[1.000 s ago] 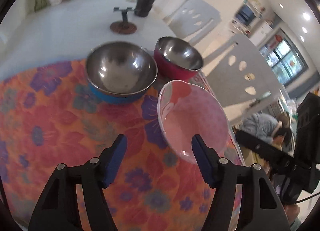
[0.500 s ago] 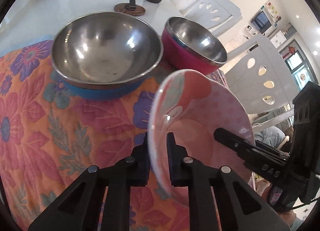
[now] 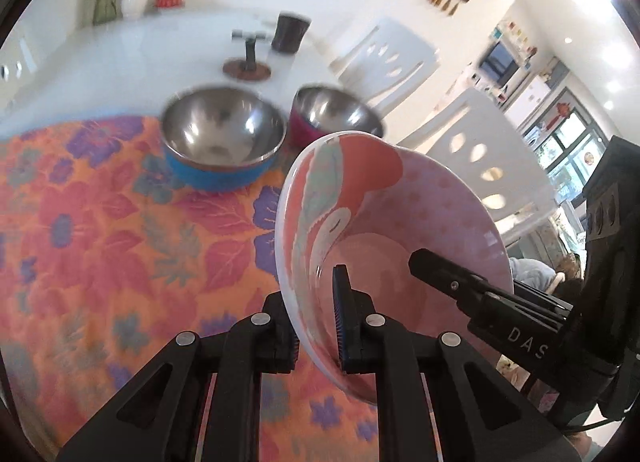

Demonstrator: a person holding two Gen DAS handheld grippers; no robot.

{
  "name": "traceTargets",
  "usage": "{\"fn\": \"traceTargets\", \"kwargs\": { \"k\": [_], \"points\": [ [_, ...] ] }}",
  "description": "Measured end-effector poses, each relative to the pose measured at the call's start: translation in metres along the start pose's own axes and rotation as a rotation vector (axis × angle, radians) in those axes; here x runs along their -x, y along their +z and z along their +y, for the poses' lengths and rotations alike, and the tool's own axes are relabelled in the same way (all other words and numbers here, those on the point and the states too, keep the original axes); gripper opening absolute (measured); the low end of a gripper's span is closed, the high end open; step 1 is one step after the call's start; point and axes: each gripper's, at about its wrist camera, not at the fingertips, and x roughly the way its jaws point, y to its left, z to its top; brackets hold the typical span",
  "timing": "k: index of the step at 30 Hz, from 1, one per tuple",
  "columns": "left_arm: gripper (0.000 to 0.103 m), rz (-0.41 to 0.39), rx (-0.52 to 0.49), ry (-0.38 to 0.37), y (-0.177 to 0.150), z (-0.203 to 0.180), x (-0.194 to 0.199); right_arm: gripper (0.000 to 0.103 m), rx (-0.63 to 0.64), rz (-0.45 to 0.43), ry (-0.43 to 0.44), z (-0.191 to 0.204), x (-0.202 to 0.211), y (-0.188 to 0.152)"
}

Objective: Organize plates and bowls
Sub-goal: 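Lift the pink bunny bowl with the left gripper toward the plate stack, then lower the pink bowl onto the plate stack and open the left gripper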

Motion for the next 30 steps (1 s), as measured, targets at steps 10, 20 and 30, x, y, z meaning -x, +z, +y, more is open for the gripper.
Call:
{"fn": "traceTargets", "kwargs": {
  "k": [10,20,30],
  "points": [
    [0.011,-0.219,0.003,0.001,-0.035,-0.024,0.155,0.024,0.068,-0.179,-0.005,0.081,0.141,-0.055],
    [0.011,-0.228,0.053,0.049,-0.095,-0.005,0.196,0.028,0.089,-0.180,0.004,0.121,0.178,-0.121],
    [0.011,-0.047,0.165,0.076,-0.145,0.057,0.128,0.029,0.109,0.010,-0.004,0.118,0.088,-0.168]
  ]
}}
